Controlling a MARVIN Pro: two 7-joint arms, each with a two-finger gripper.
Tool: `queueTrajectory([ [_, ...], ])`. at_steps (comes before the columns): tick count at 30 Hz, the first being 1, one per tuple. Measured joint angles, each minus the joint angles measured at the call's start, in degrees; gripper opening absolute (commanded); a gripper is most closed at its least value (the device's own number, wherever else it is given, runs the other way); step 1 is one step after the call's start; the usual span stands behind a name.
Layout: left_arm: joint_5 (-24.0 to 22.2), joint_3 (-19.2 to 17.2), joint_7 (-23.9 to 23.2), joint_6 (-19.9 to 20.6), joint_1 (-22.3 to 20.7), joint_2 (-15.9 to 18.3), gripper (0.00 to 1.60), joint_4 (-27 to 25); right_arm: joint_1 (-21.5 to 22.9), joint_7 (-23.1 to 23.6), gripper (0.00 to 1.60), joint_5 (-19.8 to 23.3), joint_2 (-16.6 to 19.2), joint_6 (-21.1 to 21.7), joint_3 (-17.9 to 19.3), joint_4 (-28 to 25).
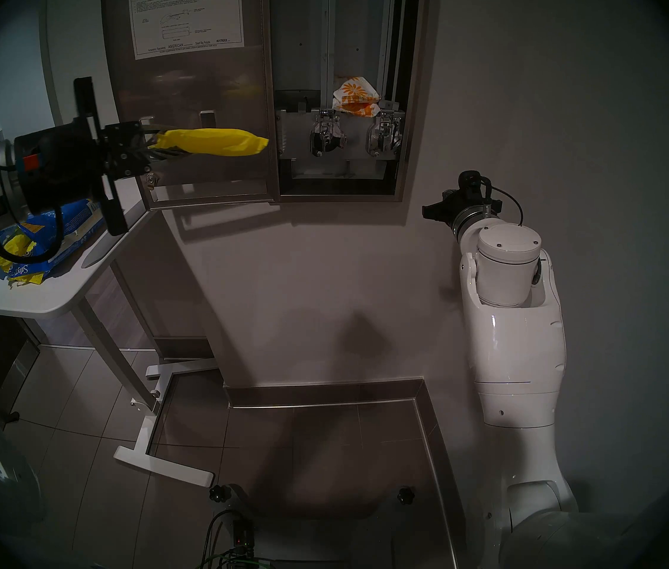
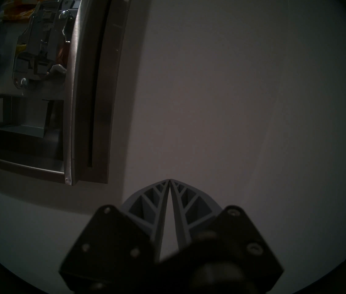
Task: Open the dispenser door, put the pads inside, close the door
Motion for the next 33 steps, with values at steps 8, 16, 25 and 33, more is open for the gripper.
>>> queueTrajectory([
  [8, 5.15, 8.01, 3.79, 2.7, -2.04, 0.67, 0.0, 0.0, 0.0, -0.06, 0.51, 0.02, 0.01, 0.0, -0.03, 0.02],
  [16, 14.43, 16.35, 8.77, 7.12, -3.87, 1.22, 0.0, 0.01, 0.0, -0.1, 0.51, 0.04, 0.03, 0.0, -0.06, 0.03],
  [25, 25.11, 24.55, 14.03, 13.28, -6.24, 1.32, 0.0, 0.03, 0.0, -0.14, 0.51, 0.08, 0.05, 0.0, -0.08, 0.04],
  [33, 37.06, 33.26, 18.33, 21.56, -9.28, 0.47, 0.0, 0.04, 0.0, -0.16, 0.51, 0.12, 0.08, 0.0, -0.1, 0.03],
])
